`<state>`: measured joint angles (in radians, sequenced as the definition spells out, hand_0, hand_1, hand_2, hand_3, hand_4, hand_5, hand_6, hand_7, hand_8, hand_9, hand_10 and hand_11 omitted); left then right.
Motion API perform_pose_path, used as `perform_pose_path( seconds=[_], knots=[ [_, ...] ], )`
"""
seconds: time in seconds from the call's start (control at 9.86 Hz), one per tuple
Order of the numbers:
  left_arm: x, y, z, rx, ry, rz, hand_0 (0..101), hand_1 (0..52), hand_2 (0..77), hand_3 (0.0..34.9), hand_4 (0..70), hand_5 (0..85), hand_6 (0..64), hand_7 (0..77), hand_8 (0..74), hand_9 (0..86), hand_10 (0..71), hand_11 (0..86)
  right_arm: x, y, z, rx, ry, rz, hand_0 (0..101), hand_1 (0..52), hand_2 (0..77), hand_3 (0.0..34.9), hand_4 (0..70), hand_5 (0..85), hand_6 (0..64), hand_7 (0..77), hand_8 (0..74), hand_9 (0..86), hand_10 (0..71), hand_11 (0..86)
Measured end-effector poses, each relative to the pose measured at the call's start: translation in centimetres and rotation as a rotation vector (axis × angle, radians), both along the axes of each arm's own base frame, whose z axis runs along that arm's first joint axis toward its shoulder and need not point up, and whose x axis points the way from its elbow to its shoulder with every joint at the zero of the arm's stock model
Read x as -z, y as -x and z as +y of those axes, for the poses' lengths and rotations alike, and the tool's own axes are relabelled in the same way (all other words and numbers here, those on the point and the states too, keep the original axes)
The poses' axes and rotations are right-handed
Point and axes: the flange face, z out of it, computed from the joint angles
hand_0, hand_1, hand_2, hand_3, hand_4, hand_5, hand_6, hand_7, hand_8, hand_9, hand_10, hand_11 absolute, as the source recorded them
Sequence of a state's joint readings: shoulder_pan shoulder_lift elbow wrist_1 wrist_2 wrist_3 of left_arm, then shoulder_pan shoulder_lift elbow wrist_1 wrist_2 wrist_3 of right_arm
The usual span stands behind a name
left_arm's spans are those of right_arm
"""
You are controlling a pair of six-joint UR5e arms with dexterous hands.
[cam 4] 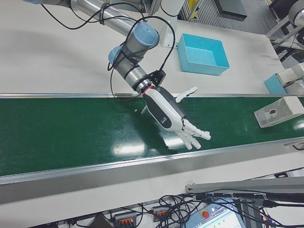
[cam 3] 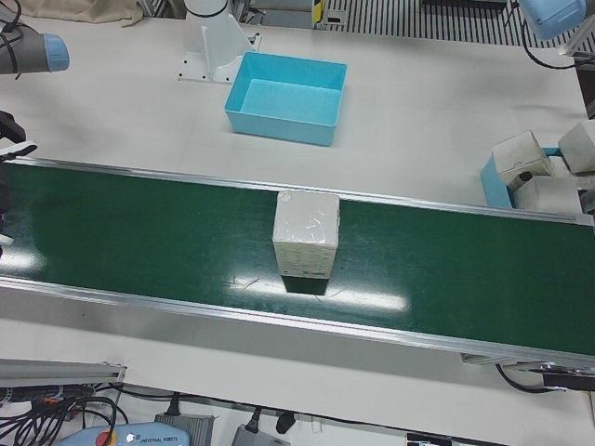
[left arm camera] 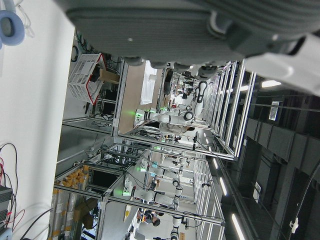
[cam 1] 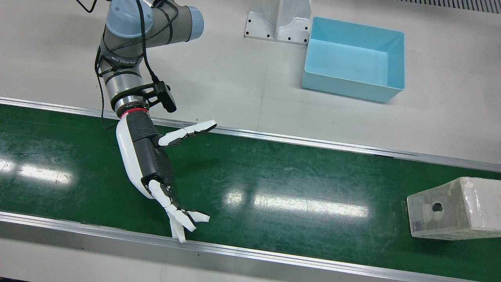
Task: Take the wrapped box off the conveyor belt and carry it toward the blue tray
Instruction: 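Move the open right hand along the belt toward the approaching wrapped box, then reach the right hand toward the white wrapped box on the belt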
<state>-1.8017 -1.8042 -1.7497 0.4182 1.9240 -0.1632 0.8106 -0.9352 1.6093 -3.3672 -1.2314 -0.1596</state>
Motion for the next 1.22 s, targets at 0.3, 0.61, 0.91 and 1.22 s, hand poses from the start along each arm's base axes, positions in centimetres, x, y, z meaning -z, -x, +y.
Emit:
perform_pose_path(
  seconds=[0.3, 0.61, 0.91, 1.22],
  knots=[
    [0.0, 0.0, 0.0, 0.000, 0.000, 0.000, 0, 0.0, 0.5, 0.0, 0.0, 1.1, 0.5, 0.5, 0.5, 0.5, 0.0, 0.5, -4.2, -4.4, 1.2, -0.002, 0.034, -0.001, 48, 13.1, 7.1, 0.0, 10.4, 10.9, 7.6, 21.3, 3.3, 3.3, 0.0, 0.5],
    [0.0, 0.0, 0.0, 0.000, 0.000, 0.000, 0, 0.0, 1.1, 0.0, 0.0, 1.1, 0.5, 0.5, 0.5, 0.0, 0.0, 0.5, -4.7, -4.9, 1.3, 0.014, 0.034, 0.007, 48, 13.1, 8.2, 0.0, 10.4, 10.9, 8.7, 23.5, 3.3, 4.9, 0.5, 0.5],
    [0.0, 0.0, 0.0, 0.000, 0.000, 0.000, 0, 0.0, 0.5, 0.0, 0.0, 1.1, 0.0, 0.5, 0.5, 0.0, 0.0, 0.5, -2.4, -2.9, 0.2, 0.024, 0.019, -0.005, 48, 12.5, 9.8, 0.0, 13.1, 12.5, 10.4, 26.2, 3.3, 6.0, 0.0, 0.5],
    [0.0, 0.0, 0.0, 0.000, 0.000, 0.000, 0, 0.0, 1.1, 0.0, 0.0, 1.1, 0.5, 0.5, 0.5, 0.0, 0.5, 0.5, 1.8, 1.9, 0.1, 0.023, 0.001, -0.038, 48, 14.7, 11.4, 0.0, 14.2, 13.6, 11.4, 29.5, 3.8, 7.1, 0.5, 1.1]
  ],
)
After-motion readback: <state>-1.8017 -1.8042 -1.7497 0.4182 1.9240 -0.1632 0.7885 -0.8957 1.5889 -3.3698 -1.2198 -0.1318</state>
